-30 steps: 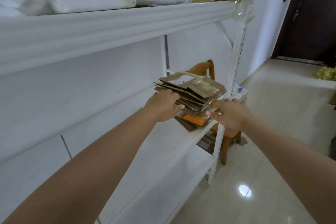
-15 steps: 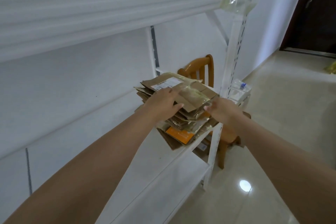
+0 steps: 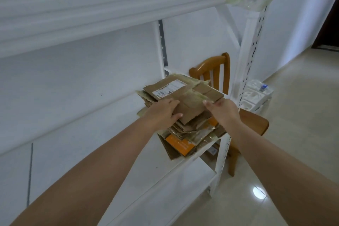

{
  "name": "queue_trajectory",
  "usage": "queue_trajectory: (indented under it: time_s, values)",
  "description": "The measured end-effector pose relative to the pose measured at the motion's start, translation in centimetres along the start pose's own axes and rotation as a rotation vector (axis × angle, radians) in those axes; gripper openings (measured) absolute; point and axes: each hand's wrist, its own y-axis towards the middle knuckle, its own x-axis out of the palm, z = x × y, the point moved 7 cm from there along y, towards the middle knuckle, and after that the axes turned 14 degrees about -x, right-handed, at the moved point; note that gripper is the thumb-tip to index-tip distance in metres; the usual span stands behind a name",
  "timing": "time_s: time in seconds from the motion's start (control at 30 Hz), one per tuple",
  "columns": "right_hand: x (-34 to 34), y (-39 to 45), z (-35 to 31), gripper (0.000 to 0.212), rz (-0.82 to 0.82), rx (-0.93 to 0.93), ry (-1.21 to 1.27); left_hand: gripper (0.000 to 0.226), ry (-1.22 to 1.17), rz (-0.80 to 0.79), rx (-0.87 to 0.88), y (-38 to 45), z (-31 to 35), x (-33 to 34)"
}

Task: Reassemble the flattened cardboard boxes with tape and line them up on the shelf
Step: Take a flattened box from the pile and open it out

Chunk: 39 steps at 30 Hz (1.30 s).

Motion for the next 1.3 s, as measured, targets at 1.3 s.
queue_trajectory:
  time_s: [1.3]
  values:
    - [6.4,-4.3,-11.9,0.023,-0.357,-0.101,0.879,0.059,-0.687,0.513,-0.977,-15.0,-22.5,-6.0]
